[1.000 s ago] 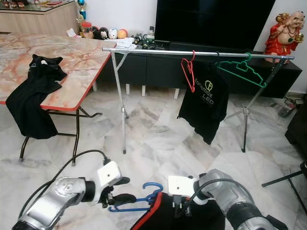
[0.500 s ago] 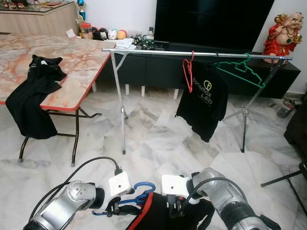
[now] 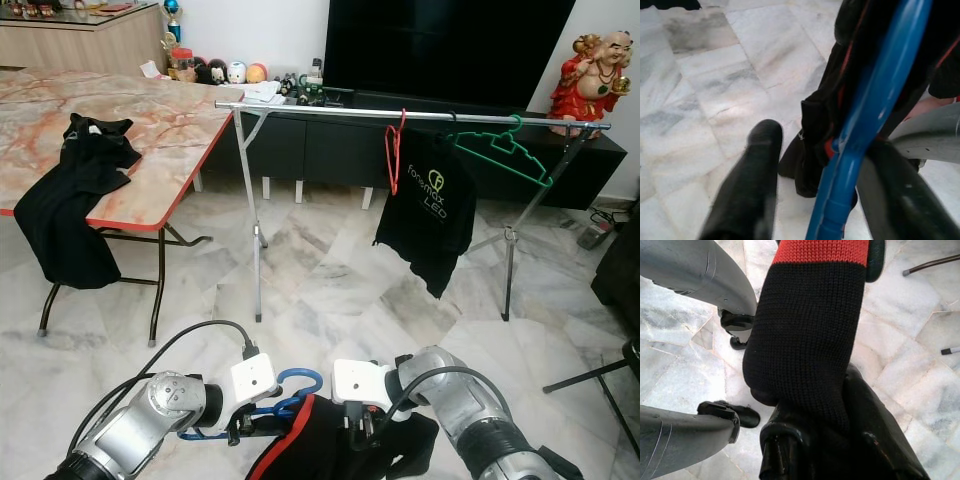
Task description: Hang hanger
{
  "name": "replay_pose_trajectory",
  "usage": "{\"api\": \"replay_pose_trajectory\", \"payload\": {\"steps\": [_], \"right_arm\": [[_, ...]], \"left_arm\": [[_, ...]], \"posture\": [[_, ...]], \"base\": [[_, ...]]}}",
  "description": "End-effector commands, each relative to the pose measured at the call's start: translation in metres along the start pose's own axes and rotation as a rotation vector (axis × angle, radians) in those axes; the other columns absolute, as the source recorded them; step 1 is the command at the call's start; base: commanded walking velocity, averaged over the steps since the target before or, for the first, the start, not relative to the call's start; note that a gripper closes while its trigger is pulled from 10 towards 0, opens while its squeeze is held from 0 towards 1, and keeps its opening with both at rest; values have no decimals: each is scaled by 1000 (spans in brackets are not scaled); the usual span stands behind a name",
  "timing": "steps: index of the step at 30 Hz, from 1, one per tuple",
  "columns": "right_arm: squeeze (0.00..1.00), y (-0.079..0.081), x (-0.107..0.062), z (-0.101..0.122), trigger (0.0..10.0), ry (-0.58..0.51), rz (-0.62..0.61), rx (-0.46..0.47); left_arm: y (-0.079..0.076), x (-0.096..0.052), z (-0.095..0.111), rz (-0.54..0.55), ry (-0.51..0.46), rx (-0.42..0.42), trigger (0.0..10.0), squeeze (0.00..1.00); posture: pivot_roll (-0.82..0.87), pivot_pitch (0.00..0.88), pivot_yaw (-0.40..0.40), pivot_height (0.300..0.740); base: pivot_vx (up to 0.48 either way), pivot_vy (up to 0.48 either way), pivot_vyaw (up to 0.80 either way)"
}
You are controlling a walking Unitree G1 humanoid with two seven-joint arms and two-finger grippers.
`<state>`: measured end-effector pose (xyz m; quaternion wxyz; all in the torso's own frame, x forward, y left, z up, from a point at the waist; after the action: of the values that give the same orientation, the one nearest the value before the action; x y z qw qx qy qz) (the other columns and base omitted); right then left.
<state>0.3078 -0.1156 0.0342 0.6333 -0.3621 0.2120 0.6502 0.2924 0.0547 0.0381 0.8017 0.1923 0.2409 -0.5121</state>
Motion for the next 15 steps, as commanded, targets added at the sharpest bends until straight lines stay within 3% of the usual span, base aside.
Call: {"api": "replay_pose_trajectory", "payload": {"steps": [1,15], "right_arm": [[0,-5,-5,11,10000,-35,-5,-41],[0,9,-9,5,10000,-45,76,-45]], "left_arm": [[1,-1,0,-9,6,19,0,0],[-14,-10,2,-165,7,42,0,0]], "posture": [[67,0,-101,740],[73,0,-97,740]], "base": [[0,0,0],[0,0,0]]}}
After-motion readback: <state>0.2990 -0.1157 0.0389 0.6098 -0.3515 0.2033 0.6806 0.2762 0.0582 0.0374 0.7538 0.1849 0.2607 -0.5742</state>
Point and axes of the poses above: a point about 5 cm out from each wrist's last joint towards the gripper, its own x axis pointing out of the wrist towards the gripper, its own z axis along the axis of the wrist's last joint, y = z × x, the point moved 5 cm from there along x, pointing out of the wrist towards the gripper, and after that the axes turned 6 degrees about -x, right-handed, at the moved point
